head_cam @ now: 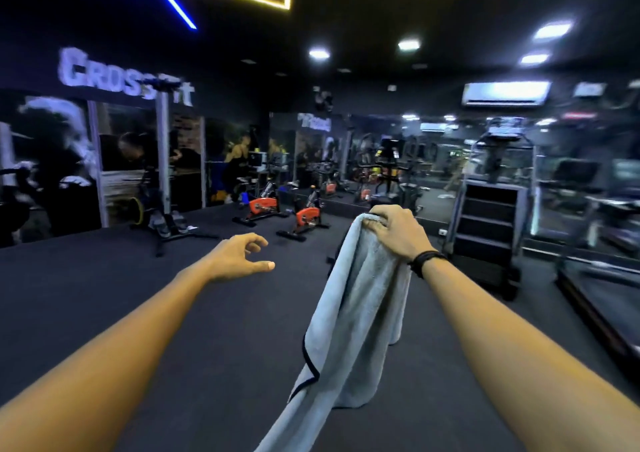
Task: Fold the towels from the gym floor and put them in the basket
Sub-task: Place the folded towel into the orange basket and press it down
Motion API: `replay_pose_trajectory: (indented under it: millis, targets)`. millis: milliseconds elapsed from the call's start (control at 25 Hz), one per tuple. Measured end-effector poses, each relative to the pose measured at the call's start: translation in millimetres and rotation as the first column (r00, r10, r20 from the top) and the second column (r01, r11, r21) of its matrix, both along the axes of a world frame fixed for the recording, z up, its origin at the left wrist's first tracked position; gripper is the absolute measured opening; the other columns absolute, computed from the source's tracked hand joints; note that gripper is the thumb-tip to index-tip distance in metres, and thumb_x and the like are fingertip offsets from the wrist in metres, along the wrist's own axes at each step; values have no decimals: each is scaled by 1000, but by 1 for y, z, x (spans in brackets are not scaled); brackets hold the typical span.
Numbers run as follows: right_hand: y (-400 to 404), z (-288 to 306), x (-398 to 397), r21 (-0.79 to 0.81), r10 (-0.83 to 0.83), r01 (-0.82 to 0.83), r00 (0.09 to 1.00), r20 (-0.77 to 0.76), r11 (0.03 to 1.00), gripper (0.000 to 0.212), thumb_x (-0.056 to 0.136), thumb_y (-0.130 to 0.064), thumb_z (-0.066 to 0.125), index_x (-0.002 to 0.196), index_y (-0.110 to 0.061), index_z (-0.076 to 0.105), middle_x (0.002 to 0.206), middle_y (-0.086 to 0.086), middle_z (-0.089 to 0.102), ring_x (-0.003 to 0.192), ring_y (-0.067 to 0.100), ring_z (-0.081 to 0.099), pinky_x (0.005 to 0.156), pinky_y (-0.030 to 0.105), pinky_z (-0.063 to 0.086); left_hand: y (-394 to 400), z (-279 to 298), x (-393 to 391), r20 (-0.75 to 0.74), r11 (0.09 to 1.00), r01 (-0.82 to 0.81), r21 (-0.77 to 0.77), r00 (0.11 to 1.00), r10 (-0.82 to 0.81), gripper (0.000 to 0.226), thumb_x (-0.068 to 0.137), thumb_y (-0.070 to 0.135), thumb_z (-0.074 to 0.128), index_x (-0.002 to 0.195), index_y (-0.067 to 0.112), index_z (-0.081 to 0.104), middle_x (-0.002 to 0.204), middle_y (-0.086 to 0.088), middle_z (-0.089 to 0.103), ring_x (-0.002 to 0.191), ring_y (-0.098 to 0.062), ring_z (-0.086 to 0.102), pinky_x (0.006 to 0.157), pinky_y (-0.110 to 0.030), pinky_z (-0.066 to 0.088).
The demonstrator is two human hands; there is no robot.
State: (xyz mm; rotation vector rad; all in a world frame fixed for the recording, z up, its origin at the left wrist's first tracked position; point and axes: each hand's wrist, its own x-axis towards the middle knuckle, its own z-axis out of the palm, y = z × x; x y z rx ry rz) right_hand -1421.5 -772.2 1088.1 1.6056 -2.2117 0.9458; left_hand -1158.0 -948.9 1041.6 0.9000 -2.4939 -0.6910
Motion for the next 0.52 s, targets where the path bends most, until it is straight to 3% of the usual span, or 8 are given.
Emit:
replay_pose_trajectory:
  millis: [120,240,400,520]
  targets:
    - [81,-3,-16,9,-68,67,997,23,998,22,89,-27,59,68,-34,56,75,-6,61,76,20,57,69,37,44,52,-5,-44,-24,991,134,30,991,-133,53,79,44,72,125,26,51,122,3,53,114,-14,50,91,-30,43]
    - [164,-1,-29,20,-203,202,979,30,979,11,88,-26,60,78,-23,64,81,-2,66,80,20,60,71,40,50,106,-2,-93,-27,953,300,46,954,-299,51,79,43,73,123,27,51,118,5,51,113,-14,50,94,-32,44]
    - [270,11,-25,38,-406,406,914,-6,913,16,88,-28,62,72,-28,59,75,-2,63,77,21,59,72,41,50,178,14,-157,-52,848,531,10,847,-529,49,78,42,74,119,26,53,116,3,56,110,-15,54,93,-31,45]
    - [356,15,-2,52,-578,578,816,-11,814,14,89,-27,63,76,-22,62,78,-2,66,81,20,60,73,40,49,250,27,-195,-80,721,693,-18,718,-692,45,78,37,76,116,23,57,112,1,59,107,-15,57,96,-32,46]
